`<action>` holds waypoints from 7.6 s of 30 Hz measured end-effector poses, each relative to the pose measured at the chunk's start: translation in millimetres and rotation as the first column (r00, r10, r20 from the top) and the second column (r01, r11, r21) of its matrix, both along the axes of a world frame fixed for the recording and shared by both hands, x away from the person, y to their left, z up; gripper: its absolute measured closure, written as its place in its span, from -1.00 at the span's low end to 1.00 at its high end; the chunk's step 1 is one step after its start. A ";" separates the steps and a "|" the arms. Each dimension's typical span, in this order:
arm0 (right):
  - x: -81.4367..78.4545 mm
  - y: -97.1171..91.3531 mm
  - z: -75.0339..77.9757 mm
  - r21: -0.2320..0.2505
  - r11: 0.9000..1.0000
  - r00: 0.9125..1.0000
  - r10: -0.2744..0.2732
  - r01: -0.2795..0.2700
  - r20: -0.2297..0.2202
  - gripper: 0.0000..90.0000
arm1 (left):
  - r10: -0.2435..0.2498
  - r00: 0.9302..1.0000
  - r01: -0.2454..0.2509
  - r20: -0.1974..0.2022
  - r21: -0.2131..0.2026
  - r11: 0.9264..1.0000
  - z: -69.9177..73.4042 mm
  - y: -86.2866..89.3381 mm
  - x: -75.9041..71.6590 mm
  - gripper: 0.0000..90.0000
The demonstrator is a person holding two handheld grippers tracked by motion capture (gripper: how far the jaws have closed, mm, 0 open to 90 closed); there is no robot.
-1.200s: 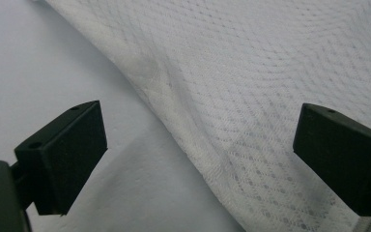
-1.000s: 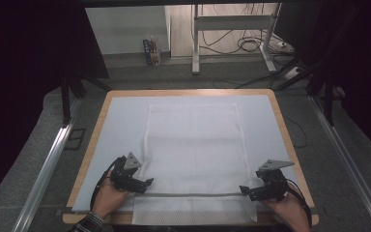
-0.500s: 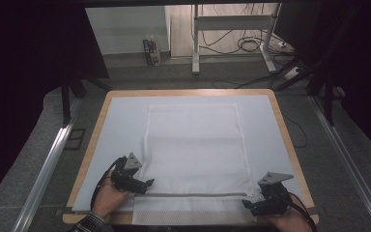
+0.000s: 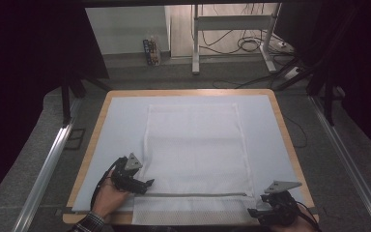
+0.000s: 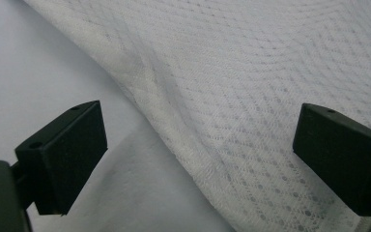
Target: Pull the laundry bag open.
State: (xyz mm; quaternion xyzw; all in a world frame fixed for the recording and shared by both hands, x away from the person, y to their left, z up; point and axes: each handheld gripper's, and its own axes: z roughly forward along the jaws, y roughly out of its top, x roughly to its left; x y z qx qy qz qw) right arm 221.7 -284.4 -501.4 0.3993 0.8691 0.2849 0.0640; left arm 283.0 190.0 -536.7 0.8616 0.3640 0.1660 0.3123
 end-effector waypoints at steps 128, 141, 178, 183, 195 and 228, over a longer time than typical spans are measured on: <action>-5.2 13.9 6.2 -0.015 0.956 0.887 0.279 -0.294 0.367 0.93 | -0.485 0.873 0.487 0.053 -0.074 0.870 59.9 -281.7 38.6 -0.50; -5.9 14.2 6.7 -0.014 0.956 0.887 0.279 -0.294 0.369 0.93 | -0.547 0.837 0.544 0.010 -0.127 0.830 61.0 -287.9 32.6 -0.51; -6.3 15.9 5.6 -0.038 0.955 0.885 0.288 -0.295 0.365 0.93 | -0.672 0.725 0.596 -0.151 -0.351 0.722 48.7 -241.5 45.7 0.42; -6.3 15.9 5.5 -0.042 0.955 0.884 0.289 -0.295 0.367 0.92 | -0.678 0.718 0.597 -0.158 -0.361 0.717 52.7 -239.9 45.6 0.58; -6.6 17.1 5.1 -0.056 0.954 0.881 0.295 -0.295 0.369 0.92 | -0.687 0.702 0.614 -0.185 -0.331 0.716 50.4 -247.2 41.3 0.78; 8.4 -0.9 14.7 0.230 0.965 0.972 0.072 -0.124 0.223 -0.15 | -0.688 0.723 0.650 -0.059 -0.280 0.707 53.5 -236.6 35.3 0.87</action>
